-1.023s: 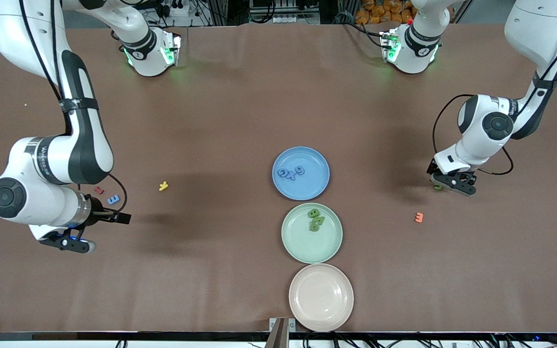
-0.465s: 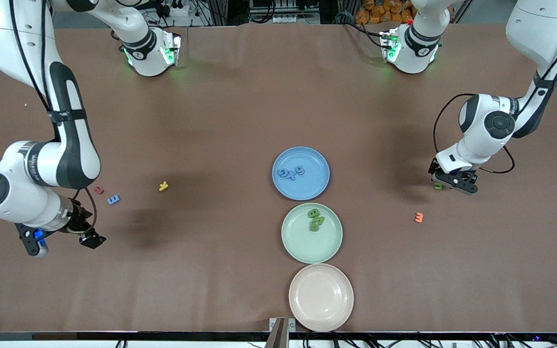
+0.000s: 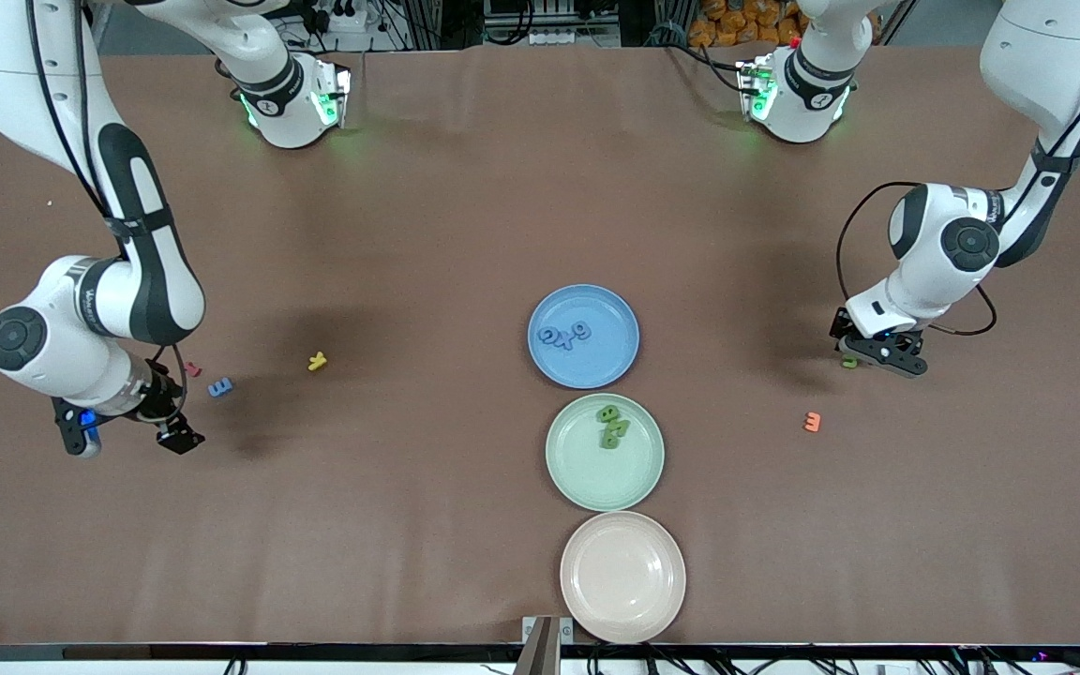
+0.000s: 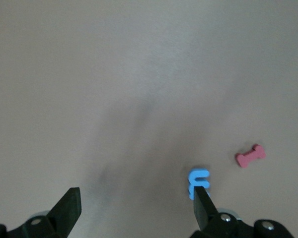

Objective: Sort letters by color into matching plates
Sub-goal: 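Reach the right gripper to the blue E while the left gripper reaches green C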

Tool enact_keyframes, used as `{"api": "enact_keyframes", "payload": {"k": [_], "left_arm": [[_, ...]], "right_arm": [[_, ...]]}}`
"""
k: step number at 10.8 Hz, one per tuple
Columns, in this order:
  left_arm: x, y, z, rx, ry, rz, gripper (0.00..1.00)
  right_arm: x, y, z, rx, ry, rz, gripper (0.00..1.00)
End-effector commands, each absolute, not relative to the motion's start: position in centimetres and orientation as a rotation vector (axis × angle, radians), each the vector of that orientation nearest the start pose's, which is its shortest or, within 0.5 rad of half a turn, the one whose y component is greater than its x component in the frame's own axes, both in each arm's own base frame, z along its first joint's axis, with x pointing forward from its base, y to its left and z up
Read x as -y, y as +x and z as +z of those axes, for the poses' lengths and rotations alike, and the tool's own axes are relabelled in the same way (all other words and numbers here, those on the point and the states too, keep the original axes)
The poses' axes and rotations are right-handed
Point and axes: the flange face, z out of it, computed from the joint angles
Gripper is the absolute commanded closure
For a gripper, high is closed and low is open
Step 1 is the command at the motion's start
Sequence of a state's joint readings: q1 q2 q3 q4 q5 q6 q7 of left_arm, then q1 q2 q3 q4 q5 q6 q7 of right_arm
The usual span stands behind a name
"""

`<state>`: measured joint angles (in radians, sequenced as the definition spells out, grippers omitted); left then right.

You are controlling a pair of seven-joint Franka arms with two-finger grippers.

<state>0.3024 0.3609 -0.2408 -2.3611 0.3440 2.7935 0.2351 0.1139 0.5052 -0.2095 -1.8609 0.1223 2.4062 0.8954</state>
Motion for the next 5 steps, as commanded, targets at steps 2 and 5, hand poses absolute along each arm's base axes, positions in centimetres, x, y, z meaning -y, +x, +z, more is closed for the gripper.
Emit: {"api": "enact_keyframes", "payload": {"k": [2,5], "left_arm": [[-1.4,51.5,18.2,-0.676,-3.030,-0.148,0.39],[-1.4,51.5,17.9,-0.671,-3.034,-0.142,0.43]], "right_arm": [[6.1,59.3,24.3,-1.610,-2.656,-0.104,0.00],[6.5,58.3,22.7,-1.620,-2.649,-0.136,0.00]]}}
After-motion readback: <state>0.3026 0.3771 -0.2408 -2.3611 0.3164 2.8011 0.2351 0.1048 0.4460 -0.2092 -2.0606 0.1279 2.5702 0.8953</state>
